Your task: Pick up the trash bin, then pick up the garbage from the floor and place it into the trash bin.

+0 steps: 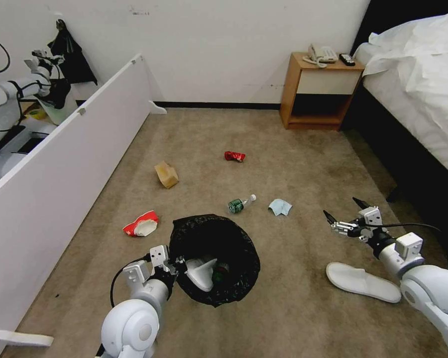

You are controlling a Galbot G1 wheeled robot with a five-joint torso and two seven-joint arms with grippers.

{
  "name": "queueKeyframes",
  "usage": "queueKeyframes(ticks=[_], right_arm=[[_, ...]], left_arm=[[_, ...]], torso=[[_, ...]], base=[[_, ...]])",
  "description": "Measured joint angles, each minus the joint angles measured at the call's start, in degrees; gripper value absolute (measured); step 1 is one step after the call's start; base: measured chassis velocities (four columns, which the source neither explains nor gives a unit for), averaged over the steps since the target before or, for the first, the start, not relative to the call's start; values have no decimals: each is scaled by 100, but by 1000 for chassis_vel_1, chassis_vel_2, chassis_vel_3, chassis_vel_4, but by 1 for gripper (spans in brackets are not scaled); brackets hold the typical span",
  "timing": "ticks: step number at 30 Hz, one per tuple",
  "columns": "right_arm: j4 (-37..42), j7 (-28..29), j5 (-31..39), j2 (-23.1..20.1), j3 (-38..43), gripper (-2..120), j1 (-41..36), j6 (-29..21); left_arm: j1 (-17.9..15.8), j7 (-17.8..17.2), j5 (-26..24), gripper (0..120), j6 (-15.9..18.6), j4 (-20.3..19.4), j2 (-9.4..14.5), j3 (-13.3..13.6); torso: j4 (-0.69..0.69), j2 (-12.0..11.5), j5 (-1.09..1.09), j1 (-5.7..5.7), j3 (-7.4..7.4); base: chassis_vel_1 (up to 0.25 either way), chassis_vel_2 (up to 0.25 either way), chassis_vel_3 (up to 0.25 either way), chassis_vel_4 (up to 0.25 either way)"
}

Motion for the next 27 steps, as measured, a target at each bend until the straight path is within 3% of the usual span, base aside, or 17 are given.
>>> queueKeyframes(ticks=[6, 21, 27], right_arm=[[-26, 7, -5, 13, -44, 100, 47, 23], [-219, -73, -40, 48, -189, 100, 191, 11], [-427, -167, -37, -75, -288, 100, 287, -218]], left_arm=[[-5, 1, -1, 0, -3, 5, 4, -4], [-9, 10, -13, 0, -6, 36, -33, -25], [12, 15, -4, 0, -10, 28, -52, -25]], torso=[[1, 0, -1, 0, 1], [-2, 0, 0, 0, -2], [-2, 0, 0, 0, -2]], base=[[-111, 138, 131, -95], [9, -16, -10, 8], [0, 0, 0, 0]])
